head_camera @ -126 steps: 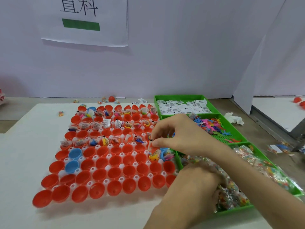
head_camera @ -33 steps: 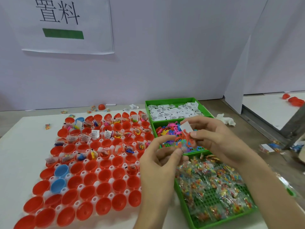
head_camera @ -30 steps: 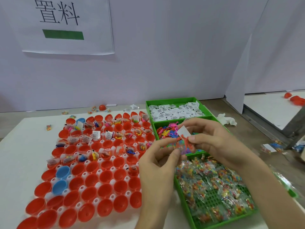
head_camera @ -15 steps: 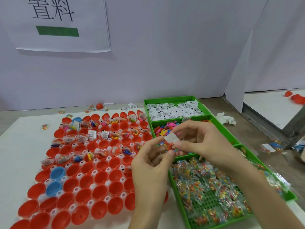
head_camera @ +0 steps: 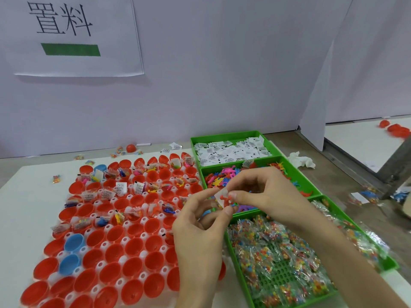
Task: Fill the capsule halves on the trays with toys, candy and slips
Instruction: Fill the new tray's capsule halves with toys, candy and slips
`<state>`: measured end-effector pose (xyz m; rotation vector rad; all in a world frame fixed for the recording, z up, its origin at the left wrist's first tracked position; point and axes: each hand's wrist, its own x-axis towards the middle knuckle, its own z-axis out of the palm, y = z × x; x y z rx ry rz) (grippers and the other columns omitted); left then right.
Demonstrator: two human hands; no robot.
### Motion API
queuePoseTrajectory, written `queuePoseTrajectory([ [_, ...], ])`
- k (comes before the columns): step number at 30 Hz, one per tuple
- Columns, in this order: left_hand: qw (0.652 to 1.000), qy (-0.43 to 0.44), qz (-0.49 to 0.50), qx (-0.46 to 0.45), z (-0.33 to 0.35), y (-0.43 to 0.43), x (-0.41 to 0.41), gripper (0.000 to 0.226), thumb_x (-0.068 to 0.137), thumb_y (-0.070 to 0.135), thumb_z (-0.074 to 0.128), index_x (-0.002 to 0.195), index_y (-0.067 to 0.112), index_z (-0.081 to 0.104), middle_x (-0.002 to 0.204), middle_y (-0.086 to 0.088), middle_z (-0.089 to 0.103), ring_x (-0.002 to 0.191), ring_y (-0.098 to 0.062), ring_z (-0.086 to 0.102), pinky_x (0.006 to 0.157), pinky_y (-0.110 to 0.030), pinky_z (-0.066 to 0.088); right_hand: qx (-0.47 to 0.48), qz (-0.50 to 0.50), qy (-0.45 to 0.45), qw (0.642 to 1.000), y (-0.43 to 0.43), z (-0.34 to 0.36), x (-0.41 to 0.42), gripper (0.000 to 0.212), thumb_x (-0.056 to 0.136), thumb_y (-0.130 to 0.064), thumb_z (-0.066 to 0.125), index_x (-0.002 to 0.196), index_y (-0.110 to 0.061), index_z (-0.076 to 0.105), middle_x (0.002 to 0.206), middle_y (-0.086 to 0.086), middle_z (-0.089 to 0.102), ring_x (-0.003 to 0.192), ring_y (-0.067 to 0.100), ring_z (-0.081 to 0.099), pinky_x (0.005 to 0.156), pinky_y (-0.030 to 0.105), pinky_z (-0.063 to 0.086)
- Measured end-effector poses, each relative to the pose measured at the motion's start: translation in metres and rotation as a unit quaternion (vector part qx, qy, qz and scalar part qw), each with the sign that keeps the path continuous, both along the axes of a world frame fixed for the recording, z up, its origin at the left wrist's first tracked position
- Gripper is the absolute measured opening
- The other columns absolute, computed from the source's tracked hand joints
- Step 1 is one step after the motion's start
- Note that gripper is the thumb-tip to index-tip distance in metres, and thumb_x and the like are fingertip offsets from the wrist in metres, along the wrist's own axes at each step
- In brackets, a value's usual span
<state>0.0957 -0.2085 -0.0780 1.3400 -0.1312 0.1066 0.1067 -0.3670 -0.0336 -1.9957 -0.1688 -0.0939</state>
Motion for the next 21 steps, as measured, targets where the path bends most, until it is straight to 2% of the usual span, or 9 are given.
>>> queuePoseTrajectory([
  [3, 1.000, -0.012, 0.002, 0.009, 0.000, 0.000, 0.000, 0.035, 0.078, 0.007, 0.082, 0.094, 0.037, 0.075, 0.090, 0.000, 0.073, 0.070, -0.011, 0.074, 0.071, -0.020, 0.058, -0.002, 0.011, -0.021, 1.000, -0.001, 0.001, -0.002, 0.017, 0.087, -0.003, 0.074, 0.089, -0.020, 0.077, 0.087, -0.002, 0.077, 0.085, 0.014, 0.074, 0.079, 0.030, 0.060],
  [5, 1.000, -0.021, 0.003, 0.014, 0.001, 0.001, 0.000, 0.032, 0.078, 0.008, 0.083, 0.090, 0.037, 0.076, 0.083, 0.004, 0.072, 0.067, -0.009, 0.073, 0.066, -0.020, 0.057, -0.026, 0.020, -0.034, 0.999, -0.001, 0.001, -0.005, 0.020, 0.090, -0.005, 0.071, 0.088, -0.023, 0.077, 0.086, -0.007, 0.076, 0.085, 0.010, 0.073, 0.077, 0.023, 0.057],
  [7, 0.999, -0.028, 0.002, 0.020, 0.000, 0.002, 0.000, 0.030, 0.078, 0.009, 0.083, 0.088, 0.036, 0.075, 0.080, 0.001, 0.073, 0.071, -0.015, 0.075, 0.067, -0.025, 0.059, -0.036, 0.023, -0.038, 0.998, -0.001, 0.000, -0.007, 0.020, 0.093, -0.011, 0.069, 0.089, -0.028, 0.078, 0.087, -0.009, 0.075, 0.084, 0.007, 0.071, 0.075, 0.019, 0.055],
  [10, 1.000, -0.025, 0.000, 0.001, -0.001, 0.004, 0.000, 0.026, 0.080, 0.004, 0.080, 0.085, 0.030, 0.075, 0.076, -0.006, 0.074, 0.072, -0.022, 0.076, 0.067, -0.027, 0.061, -0.009, 0.029, -0.026, 0.999, -0.001, -0.003, -0.010, 0.009, 0.092, -0.022, 0.069, 0.092, -0.025, 0.078, 0.087, -0.004, 0.075, 0.081, 0.010, 0.070, 0.076, 0.025, 0.057],
  [15, 0.999, -0.035, -0.008, 0.021, -0.002, 0.001, -0.001, 0.031, 0.082, 0.003, 0.078, 0.086, 0.033, 0.077, 0.084, 0.002, 0.077, 0.076, -0.019, 0.076, 0.068, -0.025, 0.061, 0.022, 0.011, -0.032, 0.999, 0.002, -0.012, -0.007, 0.004, 0.087, -0.013, 0.076, 0.085, -0.016, 0.076, 0.082, 0.005, 0.075, 0.079, 0.023, 0.074, 0.078, 0.046, 0.061],
  [18, 0.998, -0.041, -0.032, 0.035, -0.001, 0.001, -0.004, 0.031, 0.086, 0.003, 0.074, 0.089, 0.034, 0.079, 0.088, 0.003, 0.078, 0.082, -0.017, 0.076, 0.074, -0.027, 0.062, 0.029, 0.008, -0.024, 0.999, -0.003, -0.014, -0.005, 0.005, 0.085, -0.013, 0.078, 0.083, -0.017, 0.076, 0.081, 0.006, 0.075, 0.079, 0.024, 0.074, 0.078, 0.047, 0.061],
  [21, 0.998, -0.037, -0.038, 0.019, 0.002, -0.002, -0.005, 0.031, 0.092, 0.006, 0.067, 0.090, 0.034, 0.079, 0.088, 0.001, 0.079, 0.083, -0.017, 0.077, 0.073, -0.024, 0.061, 0.030, 0.001, -0.029, 0.999, -0.007, -0.015, -0.002, 0.007, 0.086, -0.011, 0.077, 0.085, -0.018, 0.077, 0.081, 0.004, 0.075, 0.078, 0.022, 0.072, 0.078, 0.042, 0.060],
])
